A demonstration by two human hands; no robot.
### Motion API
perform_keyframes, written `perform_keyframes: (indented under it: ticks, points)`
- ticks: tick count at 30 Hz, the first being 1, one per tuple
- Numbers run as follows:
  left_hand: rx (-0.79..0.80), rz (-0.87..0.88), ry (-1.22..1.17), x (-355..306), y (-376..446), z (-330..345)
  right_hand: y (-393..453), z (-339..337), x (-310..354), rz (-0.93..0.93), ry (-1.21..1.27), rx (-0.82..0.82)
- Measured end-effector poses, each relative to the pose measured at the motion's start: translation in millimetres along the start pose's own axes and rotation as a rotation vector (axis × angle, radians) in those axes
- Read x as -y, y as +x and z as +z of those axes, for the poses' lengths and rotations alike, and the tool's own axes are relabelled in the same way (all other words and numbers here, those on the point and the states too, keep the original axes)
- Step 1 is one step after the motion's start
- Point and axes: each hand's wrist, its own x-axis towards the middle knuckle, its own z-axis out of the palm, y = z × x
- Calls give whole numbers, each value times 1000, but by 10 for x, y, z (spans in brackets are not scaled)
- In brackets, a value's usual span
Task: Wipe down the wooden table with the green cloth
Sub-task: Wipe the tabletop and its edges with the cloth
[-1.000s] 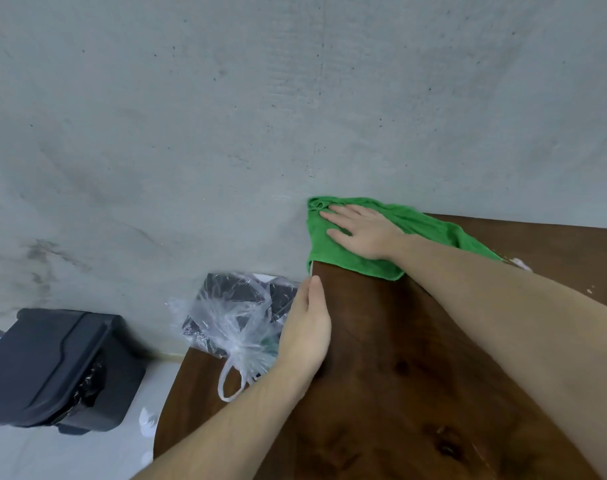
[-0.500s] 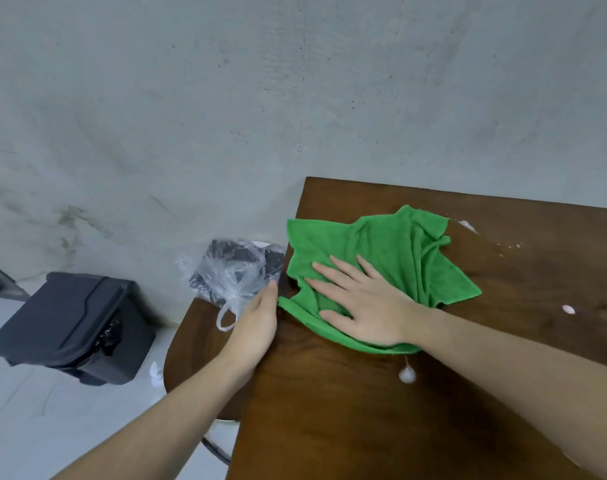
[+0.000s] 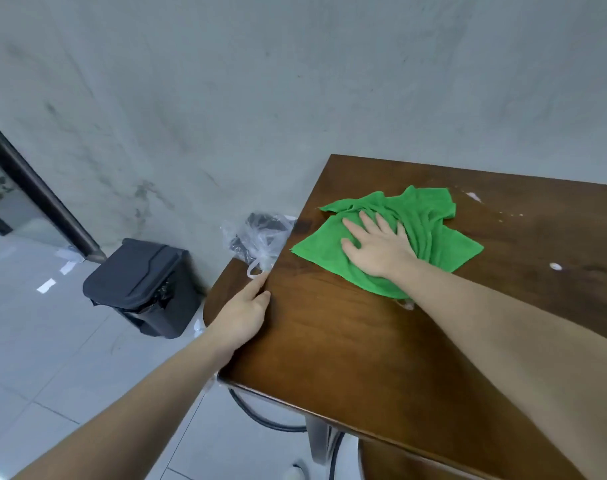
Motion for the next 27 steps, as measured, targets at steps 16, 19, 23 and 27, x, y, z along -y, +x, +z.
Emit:
perform_keyframes:
  ticks: [16,19,23,27]
  points:
    - [-84,-71,-203,289,-471,-128,-1664,273,645,-536,-27,1]
    - [-2,-60,-184,274,-510,-173,-1743,302,438,-298,-12,-32]
    - [75,-11,-230,347,-502,-281,-1600,328,783,5,5,-6]
    - [50,35,-274,386,-524,-362,-1543,388,1459,20,0,-12]
